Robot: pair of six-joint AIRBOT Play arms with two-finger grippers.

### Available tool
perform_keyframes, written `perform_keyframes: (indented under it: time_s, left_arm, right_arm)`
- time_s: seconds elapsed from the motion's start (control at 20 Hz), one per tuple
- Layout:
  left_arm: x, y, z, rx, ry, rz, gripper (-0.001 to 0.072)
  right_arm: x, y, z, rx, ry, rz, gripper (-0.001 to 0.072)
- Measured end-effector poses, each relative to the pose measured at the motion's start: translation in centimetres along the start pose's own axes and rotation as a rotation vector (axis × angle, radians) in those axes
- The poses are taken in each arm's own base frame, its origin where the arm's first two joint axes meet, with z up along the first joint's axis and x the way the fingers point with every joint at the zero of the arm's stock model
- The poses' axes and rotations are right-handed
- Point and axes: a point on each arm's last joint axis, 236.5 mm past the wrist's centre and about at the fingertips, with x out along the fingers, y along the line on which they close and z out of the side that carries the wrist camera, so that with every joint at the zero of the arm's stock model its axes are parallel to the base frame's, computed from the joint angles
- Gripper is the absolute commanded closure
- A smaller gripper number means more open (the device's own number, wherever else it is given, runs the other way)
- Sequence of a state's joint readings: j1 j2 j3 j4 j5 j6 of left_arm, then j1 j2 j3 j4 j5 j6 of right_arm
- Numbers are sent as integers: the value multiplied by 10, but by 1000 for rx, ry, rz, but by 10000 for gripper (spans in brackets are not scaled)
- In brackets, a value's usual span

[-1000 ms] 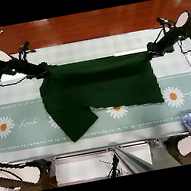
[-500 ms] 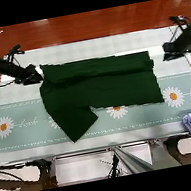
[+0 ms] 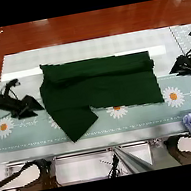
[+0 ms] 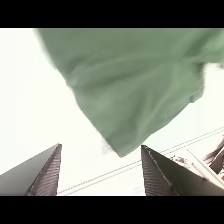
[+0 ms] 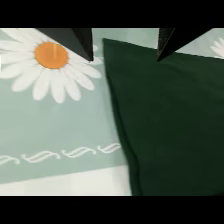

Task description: Fold the shirts.

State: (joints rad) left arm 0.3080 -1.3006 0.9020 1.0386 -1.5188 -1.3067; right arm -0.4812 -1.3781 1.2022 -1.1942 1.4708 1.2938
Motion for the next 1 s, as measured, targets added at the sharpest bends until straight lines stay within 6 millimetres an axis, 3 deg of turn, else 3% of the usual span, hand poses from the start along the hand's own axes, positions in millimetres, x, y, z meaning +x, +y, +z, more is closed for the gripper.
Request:
perform_keyframes:
  time_s: [0.2, 0.35, 0.4, 0.45, 0.55, 0.65, 0.7, 0.9, 0.95, 1.0]
  left_arm:
    - [39, 3, -21, -35, 23, -25, 122]
    - [67, 1, -21, -31, -4, -11, 124]
    - [74, 0, -15, -34, -36, 0, 166]
    - [79, -3, -11, -37, -55, 6, 268]
    - [87, -7, 0, -44, -111, 21, 396]
    - [92, -9, 11, -34, -159, 41, 615]
    - [93, -9, 16, -25, -182, 53, 680]
    - [95, -11, 17, 7, -193, 64, 680]
    - [95, -11, 17, 16, -193, 67, 680]
    - [95, -12, 16, 24, -193, 68, 679]
  right_arm:
    - [1, 10, 6, 4, -42, 67, 229]
    - [1, 13, 8, 3, -56, 86, 230]
    - [1, 14, 9, 3, -62, 89, 230]
    - [1, 14, 9, 2, -62, 92, 230]
    - [1, 15, 10, 3, -64, 96, 230]
    - [1, 16, 10, 3, -67, 98, 230]
    - [1, 16, 11, 4, -67, 99, 230]
    - [4, 1, 2, 3, -38, 43, 281]
    - [6, -7, -5, 16, -20, 21, 271]
    - [9, -13, -12, 36, -9, 11, 172]
